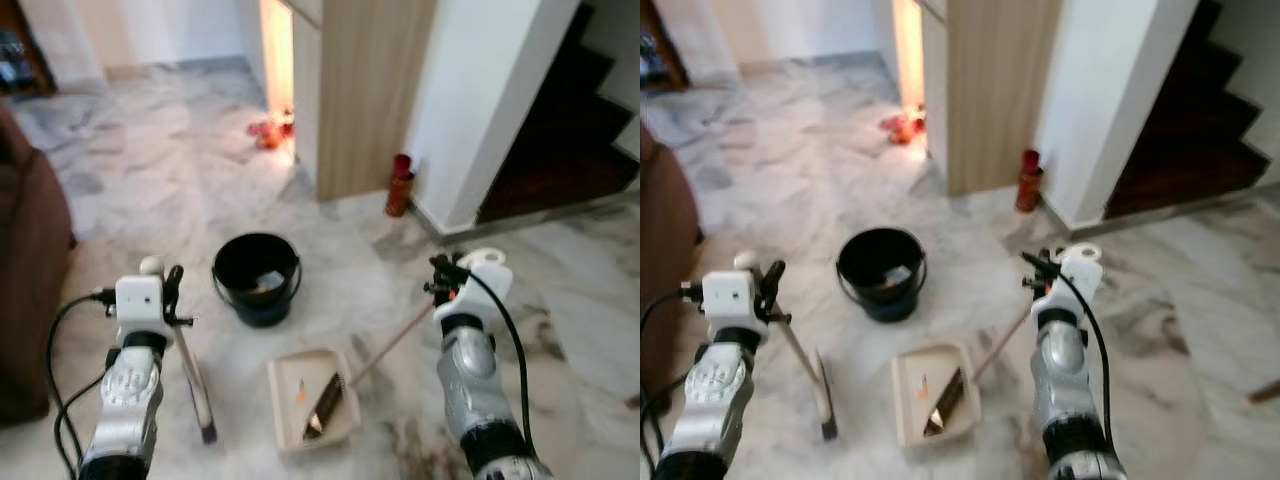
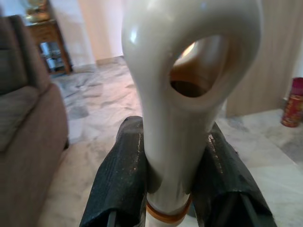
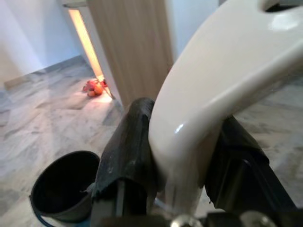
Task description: Sweep floor
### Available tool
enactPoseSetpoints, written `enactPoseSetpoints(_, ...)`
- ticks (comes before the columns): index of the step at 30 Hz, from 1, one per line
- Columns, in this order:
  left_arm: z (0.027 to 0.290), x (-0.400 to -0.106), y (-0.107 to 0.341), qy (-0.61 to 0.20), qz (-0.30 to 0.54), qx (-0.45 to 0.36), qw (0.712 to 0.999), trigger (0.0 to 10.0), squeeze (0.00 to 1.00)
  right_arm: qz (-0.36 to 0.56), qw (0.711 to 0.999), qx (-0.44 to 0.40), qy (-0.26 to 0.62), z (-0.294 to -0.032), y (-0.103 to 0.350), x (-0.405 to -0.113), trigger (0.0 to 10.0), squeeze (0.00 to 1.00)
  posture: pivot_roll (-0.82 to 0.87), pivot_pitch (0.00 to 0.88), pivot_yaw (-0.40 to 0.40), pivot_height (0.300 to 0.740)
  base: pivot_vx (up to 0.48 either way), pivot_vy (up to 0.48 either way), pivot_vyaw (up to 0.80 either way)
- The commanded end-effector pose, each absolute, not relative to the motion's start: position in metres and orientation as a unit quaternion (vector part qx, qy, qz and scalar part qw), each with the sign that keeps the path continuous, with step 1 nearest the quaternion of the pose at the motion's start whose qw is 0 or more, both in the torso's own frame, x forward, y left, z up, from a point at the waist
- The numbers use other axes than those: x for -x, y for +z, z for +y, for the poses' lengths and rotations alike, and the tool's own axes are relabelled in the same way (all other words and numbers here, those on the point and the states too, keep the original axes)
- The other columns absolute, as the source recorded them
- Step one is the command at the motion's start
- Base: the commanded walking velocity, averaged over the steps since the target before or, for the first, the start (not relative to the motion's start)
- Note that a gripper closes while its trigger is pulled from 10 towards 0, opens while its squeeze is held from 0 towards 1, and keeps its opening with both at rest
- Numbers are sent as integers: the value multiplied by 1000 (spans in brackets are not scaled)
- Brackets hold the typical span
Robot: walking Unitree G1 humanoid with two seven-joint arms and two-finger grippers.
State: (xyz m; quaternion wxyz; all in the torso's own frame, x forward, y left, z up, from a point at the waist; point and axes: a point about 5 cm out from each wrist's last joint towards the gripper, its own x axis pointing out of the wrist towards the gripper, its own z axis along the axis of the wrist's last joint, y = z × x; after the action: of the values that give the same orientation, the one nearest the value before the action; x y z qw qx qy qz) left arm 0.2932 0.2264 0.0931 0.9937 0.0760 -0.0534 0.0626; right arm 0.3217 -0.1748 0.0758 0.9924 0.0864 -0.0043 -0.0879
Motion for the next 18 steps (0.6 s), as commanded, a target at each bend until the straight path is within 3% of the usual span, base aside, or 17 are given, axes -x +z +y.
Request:
enactPoseSetpoints(1,225,-297,103,63,-73,-79,992,10000,0,-22,992,-88,-86,-175,85,-326,10000,0,91,0,-31,740,0,0,0)
enactPoseSetpoints(5,226,-297,103,64,-69,-80,992,10000,0,-19,992,-92,-85,-175,84,-327,10000,0,92,0,-30,740,63,0,0)
enactPoseSetpoints(13,226,-298,102,66,-66,-81,992,10000,0,-20,993,-89,-79,-174,85,-327,10000,0,92,0,-31,740,338,0,0)
enactPoseSetpoints(18,227,-297,101,68,-63,-82,992,10000,0,-17,992,-95,-76,-172,84,-327,10000,0,95,0,-33,740,355,0,326)
